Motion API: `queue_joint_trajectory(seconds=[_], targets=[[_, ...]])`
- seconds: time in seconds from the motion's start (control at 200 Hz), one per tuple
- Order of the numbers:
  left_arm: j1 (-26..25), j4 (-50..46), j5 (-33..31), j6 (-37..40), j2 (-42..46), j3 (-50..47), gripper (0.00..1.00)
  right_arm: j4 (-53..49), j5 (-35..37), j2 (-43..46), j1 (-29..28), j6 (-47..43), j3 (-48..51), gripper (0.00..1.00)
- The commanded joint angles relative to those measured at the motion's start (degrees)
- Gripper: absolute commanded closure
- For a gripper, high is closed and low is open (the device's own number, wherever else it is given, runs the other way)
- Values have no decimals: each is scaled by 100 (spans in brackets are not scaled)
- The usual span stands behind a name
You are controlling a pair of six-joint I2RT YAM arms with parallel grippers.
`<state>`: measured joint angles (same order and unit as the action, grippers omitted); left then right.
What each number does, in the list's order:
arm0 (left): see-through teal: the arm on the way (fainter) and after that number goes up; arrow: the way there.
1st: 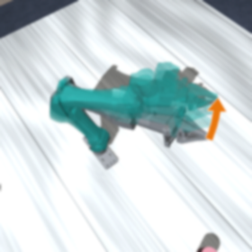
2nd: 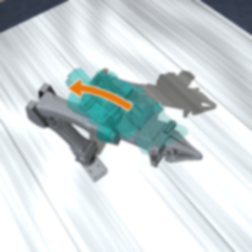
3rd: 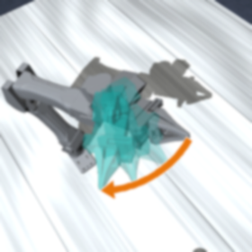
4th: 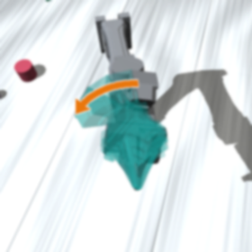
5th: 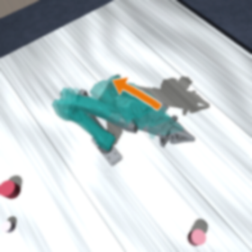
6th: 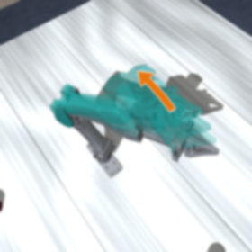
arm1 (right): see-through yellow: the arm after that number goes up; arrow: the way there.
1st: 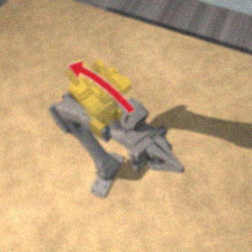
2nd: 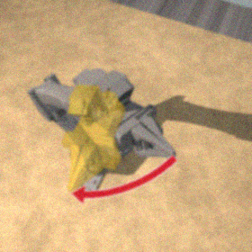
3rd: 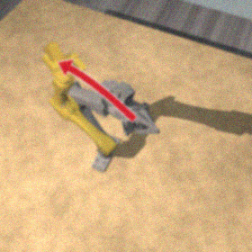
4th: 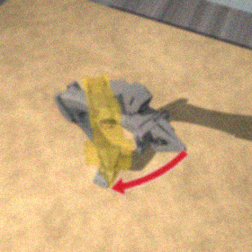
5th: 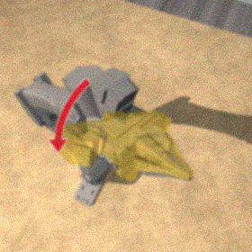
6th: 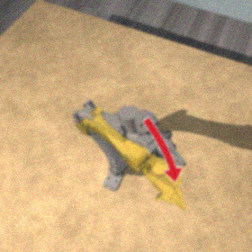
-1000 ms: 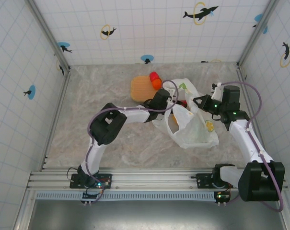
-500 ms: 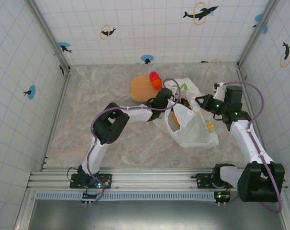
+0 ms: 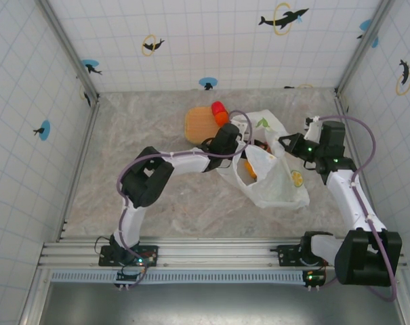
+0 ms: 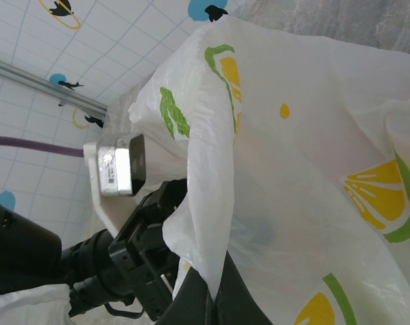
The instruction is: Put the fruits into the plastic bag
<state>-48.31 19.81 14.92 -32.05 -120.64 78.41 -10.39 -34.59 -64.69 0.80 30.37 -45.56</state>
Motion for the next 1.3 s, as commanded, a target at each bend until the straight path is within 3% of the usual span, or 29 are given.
queue_joint_trajectory(seconds=[0.0, 0.676, 1.046, 1.206, 1.296], targets=[[85, -46, 20, 256, 421, -310, 2, -86, -79, 117, 78, -119, 82, 100], [308, -586, 306, 850, 2366, -2111, 6, -93, -153, 27, 232, -228, 138, 100], [1144, -838, 1789, 1526, 3536, -2610, 6, -286, -145, 0, 412, -406, 12, 100], [1500, -657, 1374, 1332, 3653, -2595, 6, -336, -135, 60, 450, -434, -11, 100], [1607, -693, 572, 1067, 3602, -2538, 6, -371, -133, 70, 491, -452, -31, 100]])
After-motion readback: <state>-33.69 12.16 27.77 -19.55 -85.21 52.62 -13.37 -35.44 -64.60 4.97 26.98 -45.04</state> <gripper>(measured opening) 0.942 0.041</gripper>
